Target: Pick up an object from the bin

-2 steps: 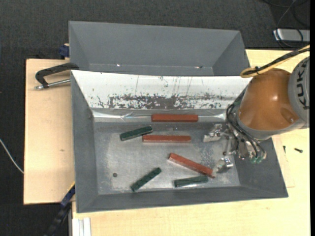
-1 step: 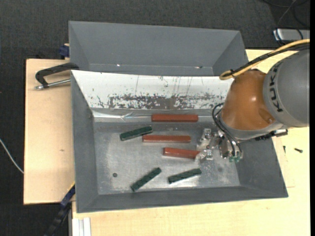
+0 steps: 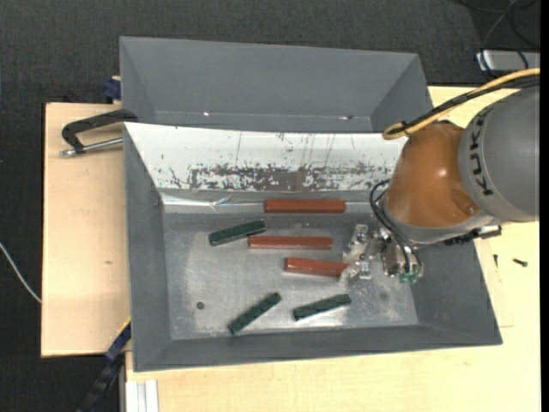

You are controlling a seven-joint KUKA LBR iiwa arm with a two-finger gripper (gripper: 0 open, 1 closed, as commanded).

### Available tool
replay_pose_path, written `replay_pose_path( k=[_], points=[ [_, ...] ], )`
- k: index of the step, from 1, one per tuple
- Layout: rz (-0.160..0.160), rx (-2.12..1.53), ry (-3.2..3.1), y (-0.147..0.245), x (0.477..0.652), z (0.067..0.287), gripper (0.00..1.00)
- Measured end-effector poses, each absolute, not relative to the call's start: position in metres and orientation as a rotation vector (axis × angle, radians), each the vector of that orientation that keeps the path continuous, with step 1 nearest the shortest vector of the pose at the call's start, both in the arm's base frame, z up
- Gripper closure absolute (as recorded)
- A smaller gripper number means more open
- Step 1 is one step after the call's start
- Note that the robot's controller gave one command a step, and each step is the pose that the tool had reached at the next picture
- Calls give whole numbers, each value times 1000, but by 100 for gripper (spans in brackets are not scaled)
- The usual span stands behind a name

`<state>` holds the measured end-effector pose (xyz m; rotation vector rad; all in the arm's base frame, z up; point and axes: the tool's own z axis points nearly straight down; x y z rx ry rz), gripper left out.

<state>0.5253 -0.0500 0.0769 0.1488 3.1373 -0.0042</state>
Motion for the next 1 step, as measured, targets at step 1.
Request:
replay_pose_path(
  k=[1],
  points=[
    [0,10,3134,-54,590,231,100]
  ],
)
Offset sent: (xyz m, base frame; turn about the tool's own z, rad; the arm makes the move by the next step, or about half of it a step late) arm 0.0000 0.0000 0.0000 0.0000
